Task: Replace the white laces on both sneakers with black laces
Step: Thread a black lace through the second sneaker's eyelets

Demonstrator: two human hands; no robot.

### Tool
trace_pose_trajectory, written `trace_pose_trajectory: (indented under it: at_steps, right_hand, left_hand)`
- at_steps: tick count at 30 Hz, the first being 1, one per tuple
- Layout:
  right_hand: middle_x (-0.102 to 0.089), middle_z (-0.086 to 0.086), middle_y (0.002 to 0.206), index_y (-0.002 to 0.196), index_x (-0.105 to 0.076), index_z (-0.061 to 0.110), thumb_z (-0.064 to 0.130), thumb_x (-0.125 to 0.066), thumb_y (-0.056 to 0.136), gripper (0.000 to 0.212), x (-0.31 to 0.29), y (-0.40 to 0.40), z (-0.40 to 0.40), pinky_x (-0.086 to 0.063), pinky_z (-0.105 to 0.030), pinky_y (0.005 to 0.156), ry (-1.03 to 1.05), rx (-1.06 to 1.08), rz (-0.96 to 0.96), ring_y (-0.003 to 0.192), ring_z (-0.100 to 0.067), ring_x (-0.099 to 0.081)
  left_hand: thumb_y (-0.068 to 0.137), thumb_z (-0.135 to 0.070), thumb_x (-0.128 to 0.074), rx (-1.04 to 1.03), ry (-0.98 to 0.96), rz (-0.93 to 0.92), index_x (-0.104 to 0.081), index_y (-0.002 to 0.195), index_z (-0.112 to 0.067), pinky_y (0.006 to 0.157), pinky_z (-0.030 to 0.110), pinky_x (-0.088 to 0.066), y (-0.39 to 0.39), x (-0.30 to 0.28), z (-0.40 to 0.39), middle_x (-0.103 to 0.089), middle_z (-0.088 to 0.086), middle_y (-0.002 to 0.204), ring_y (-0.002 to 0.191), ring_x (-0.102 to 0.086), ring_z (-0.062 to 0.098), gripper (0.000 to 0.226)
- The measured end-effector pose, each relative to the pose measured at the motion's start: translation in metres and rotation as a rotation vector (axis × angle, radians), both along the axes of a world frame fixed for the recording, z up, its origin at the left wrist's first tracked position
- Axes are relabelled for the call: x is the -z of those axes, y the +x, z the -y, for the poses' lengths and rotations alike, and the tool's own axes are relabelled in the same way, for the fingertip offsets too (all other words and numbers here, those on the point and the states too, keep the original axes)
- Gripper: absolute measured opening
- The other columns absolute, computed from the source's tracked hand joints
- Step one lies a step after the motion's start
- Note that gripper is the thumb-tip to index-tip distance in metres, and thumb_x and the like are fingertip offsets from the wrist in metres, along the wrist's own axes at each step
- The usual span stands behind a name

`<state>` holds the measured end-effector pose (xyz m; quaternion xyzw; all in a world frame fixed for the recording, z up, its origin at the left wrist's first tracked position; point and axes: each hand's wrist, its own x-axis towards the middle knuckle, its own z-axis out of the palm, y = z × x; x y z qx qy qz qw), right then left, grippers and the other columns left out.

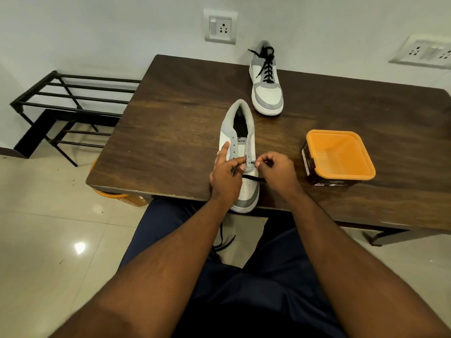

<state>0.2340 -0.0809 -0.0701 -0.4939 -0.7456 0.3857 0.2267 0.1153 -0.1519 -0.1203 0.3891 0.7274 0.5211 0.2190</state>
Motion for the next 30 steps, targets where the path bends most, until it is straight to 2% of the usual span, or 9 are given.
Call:
trace_pose_trajectory:
  at_steps: [5,8,11,14,18,21,25,27,30]
  right_hand:
    - [-0.055,-0.001,0.081,0.076,-0.064,0.010,0.005,-0.061,0.087,0.012,-0.002,-0.006,0.001,-0.037,-0.022,0.063,0.197,-0.116,0.120,0.073,-0.013,-0.050]
    - [-0.054,-0.003,0.081,0.078,-0.065,0.008,0.007,-0.059,0.088,0.012,-0.002,-0.008,0.003,-0.034,-0.025,0.063,0.268,-0.122,0.183,0.073,-0.015,-0.050]
    - [-0.062,-0.008,0.088,0.083,-0.068,0.007,0.010,-0.058,0.090,0.013,-0.005,-0.015,0.004,-0.046,-0.031,0.068,0.290,-0.101,0.255,0.078,-0.020,-0.056]
    - [-0.071,-0.009,0.091,0.091,-0.074,0.007,0.013,-0.058,0.091,0.017,-0.011,-0.022,0.005,-0.054,-0.039,0.078,0.258,-0.088,0.308,0.083,-0.023,-0.064]
    - [-0.075,-0.007,0.098,0.103,-0.075,0.008,0.010,-0.063,0.089,0.018,-0.010,-0.014,0.016,-0.054,-0.028,0.078,0.054,-0.015,0.056,0.087,-0.015,-0.067]
    - [-0.072,-0.005,0.107,0.113,-0.071,0.008,0.010,-0.066,0.088,0.025,-0.006,-0.009,0.024,-0.053,-0.025,0.082,-0.018,-0.028,-0.024,0.090,-0.011,-0.064]
    - [-0.066,0.008,0.093,0.114,-0.071,0.009,0.009,-0.072,0.083,0.031,-0.004,-0.008,0.025,-0.044,-0.001,0.065,-0.048,-0.061,-0.059,0.077,0.002,-0.060]
    - [-0.067,0.010,0.091,0.113,-0.071,0.009,0.008,-0.075,0.080,0.033,-0.001,-0.007,0.025,-0.046,-0.002,0.067,-0.057,-0.036,-0.103,0.076,0.005,-0.059]
    - [-0.066,0.017,0.086,0.110,-0.071,0.014,0.008,-0.078,0.077,0.034,-0.001,-0.008,0.028,-0.054,-0.017,0.079,-0.092,0.008,-0.161,0.078,0.007,-0.060]
  left_hand:
    - [0.092,-0.006,-0.065,0.038,-0.024,-0.016,-0.073,0.114,-0.014,0.119,0.035,-0.025,0.000,-0.005,0.002,-0.028,0.007,0.159,0.149,-0.018,0.023,0.025]
    - [0.094,-0.012,-0.064,0.038,-0.082,-0.077,-0.073,0.115,-0.019,0.115,0.035,-0.026,-0.003,-0.007,0.002,-0.027,0.001,0.160,0.149,-0.019,0.021,0.024]
    - [0.095,-0.017,-0.063,0.030,-0.137,-0.129,-0.073,0.115,-0.024,0.111,0.043,-0.029,0.000,-0.013,0.004,-0.027,-0.005,0.160,0.147,-0.021,0.018,0.024]
    - [0.095,-0.021,-0.062,0.049,-0.192,-0.201,-0.073,0.115,-0.026,0.103,0.039,-0.033,-0.002,-0.022,0.006,-0.025,-0.008,0.160,0.141,-0.025,0.016,0.023]
    - [0.095,-0.021,-0.059,0.125,-0.245,-0.250,-0.074,0.112,-0.016,0.108,0.044,-0.039,-0.013,-0.040,0.004,-0.025,0.002,0.157,0.138,-0.028,0.024,0.023]
    - [0.095,-0.023,-0.057,0.194,-0.400,-0.350,-0.070,0.114,-0.022,0.103,0.049,-0.043,-0.015,-0.058,0.001,-0.019,0.005,0.155,0.132,-0.029,0.029,0.023]
    - [0.091,-0.029,-0.066,0.285,-0.572,-0.420,-0.066,0.117,-0.028,0.104,0.052,-0.039,-0.016,-0.073,-0.006,-0.019,0.004,0.150,0.129,-0.030,0.029,0.026]
    - [0.093,-0.028,-0.063,0.314,-0.599,-0.427,-0.063,0.112,-0.025,0.104,0.053,-0.038,-0.016,-0.075,-0.010,-0.020,0.004,0.147,0.127,-0.030,0.030,0.020]
    - [0.095,-0.026,-0.058,0.345,-0.606,-0.435,-0.053,0.104,-0.020,0.103,0.055,-0.038,-0.015,-0.072,-0.011,-0.018,0.007,0.147,0.125,-0.029,0.031,0.012]
